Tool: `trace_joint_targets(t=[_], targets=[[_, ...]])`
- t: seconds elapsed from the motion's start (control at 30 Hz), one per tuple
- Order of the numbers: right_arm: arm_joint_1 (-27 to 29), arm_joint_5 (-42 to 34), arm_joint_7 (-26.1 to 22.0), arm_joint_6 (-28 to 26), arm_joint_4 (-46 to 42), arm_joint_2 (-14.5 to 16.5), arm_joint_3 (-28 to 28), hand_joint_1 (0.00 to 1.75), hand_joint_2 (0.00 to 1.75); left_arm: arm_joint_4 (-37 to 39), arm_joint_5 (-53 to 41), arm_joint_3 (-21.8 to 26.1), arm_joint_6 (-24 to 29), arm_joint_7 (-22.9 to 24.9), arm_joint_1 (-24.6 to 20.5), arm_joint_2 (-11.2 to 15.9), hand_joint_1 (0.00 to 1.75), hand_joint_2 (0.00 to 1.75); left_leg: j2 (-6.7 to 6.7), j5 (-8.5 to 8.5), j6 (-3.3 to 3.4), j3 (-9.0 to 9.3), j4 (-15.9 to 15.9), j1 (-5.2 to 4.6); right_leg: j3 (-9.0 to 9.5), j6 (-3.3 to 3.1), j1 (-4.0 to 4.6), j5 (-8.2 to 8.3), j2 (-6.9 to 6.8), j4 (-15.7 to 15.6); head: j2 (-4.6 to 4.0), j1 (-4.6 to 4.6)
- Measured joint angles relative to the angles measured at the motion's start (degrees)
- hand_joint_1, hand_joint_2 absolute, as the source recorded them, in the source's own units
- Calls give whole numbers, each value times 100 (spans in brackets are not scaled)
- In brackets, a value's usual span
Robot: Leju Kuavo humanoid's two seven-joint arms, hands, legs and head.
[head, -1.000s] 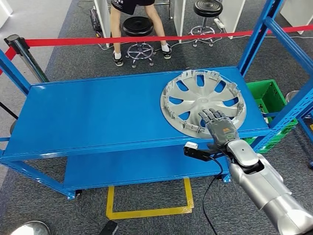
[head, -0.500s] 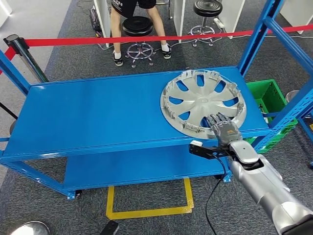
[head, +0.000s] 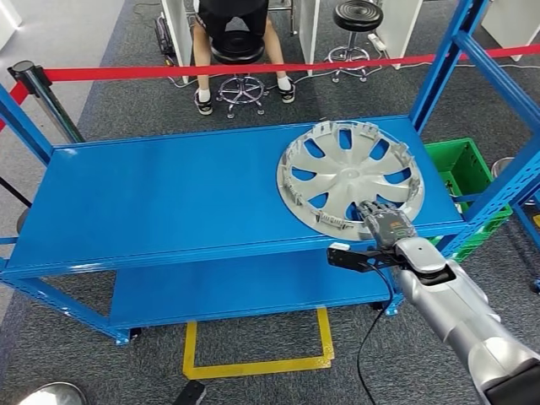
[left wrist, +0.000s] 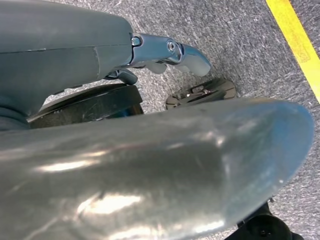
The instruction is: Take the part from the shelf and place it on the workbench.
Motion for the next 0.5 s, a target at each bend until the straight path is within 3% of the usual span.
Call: trace_joint_targets(t=[0.3, 0.5], targets=[[-76, -185, -108, 134, -345, -113, 122, 175, 175, 0, 117, 13, 0, -39, 3, 3, 0, 0, 2, -3, 2, 14, 0, -1, 10, 4, -1, 4, 15, -2, 0, -1], [-113, -494, -76, 282, -1411, -364, 223, 175, 175, 0, 279, 69, 2, -111, 12, 5, 0, 0, 2, 4, 5, 9, 0, -2, 10, 8, -2, 10, 11, -2, 0, 0]])
